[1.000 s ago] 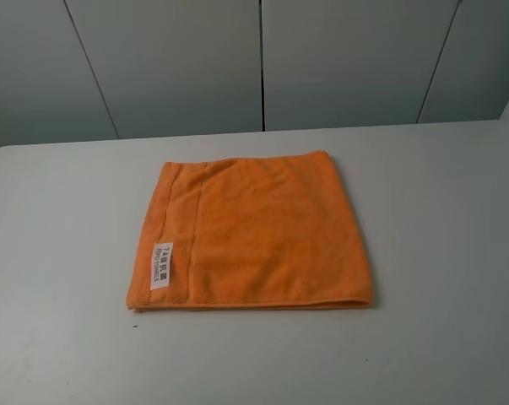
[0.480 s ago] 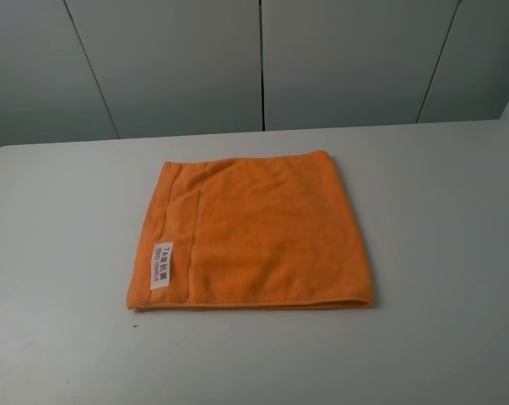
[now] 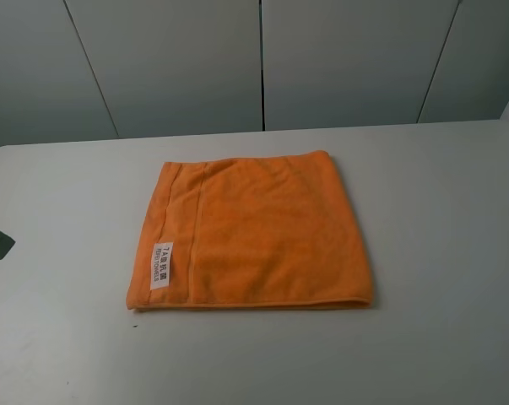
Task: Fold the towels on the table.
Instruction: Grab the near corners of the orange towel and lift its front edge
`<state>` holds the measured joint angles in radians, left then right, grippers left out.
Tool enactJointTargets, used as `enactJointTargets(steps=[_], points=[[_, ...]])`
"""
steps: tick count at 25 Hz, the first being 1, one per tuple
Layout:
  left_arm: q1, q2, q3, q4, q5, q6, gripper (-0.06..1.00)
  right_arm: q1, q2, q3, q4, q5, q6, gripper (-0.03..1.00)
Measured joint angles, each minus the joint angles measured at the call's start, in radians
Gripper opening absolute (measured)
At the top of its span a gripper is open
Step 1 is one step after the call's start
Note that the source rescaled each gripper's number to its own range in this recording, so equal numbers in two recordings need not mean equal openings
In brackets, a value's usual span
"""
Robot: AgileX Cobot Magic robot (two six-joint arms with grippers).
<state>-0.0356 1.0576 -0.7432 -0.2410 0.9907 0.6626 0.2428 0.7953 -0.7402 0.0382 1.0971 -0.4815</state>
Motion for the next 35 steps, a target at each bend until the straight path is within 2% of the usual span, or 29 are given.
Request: enactJointTargets(steps=[6, 11, 15, 18, 20, 26, 29, 35], points=[[-0.118, 0.201, -0.055, -0.02, -0.075, 0.3, 1.0, 0.1, 0.244, 0.0, 0.001, -0.084, -0.238, 1.0], [-0.199, 0.289, -0.079, -0.022, -0.101, 0.411, 1.0, 0.188, 0.377, 0.0, 0.002, -0.13, -0.365, 1.0], [-0.263, 0.314, -0.079, -0.008, -0.109, 0.528, 1.0, 0.248, 0.423, 0.0, 0.006, -0.267, -0.439, 1.0], [-0.313, 0.316, -0.079, 0.044, -0.126, 0.562, 1.0, 0.275, 0.423, 0.0, 0.071, -0.403, -0.432, 1.0], [-0.327, 0.316, -0.079, 0.076, -0.126, 0.566, 1.0, 0.279, 0.423, 0.0, 0.108, -0.435, -0.426, 1.0], [-0.34, 0.357, -0.081, 0.094, -0.129, 0.566, 1.0, 0.281, 0.49, -0.001, 0.048, -0.394, -0.424, 1.0], [-0.379, 0.419, -0.081, 0.09, -0.136, 0.566, 1.0, 0.288, 0.552, -0.003, 0.046, -0.364, -0.443, 1.0], [-0.439, 0.547, -0.082, 0.083, -0.155, 0.544, 1.0, 0.395, 0.683, -0.022, 0.027, -0.332, -0.473, 1.0]])
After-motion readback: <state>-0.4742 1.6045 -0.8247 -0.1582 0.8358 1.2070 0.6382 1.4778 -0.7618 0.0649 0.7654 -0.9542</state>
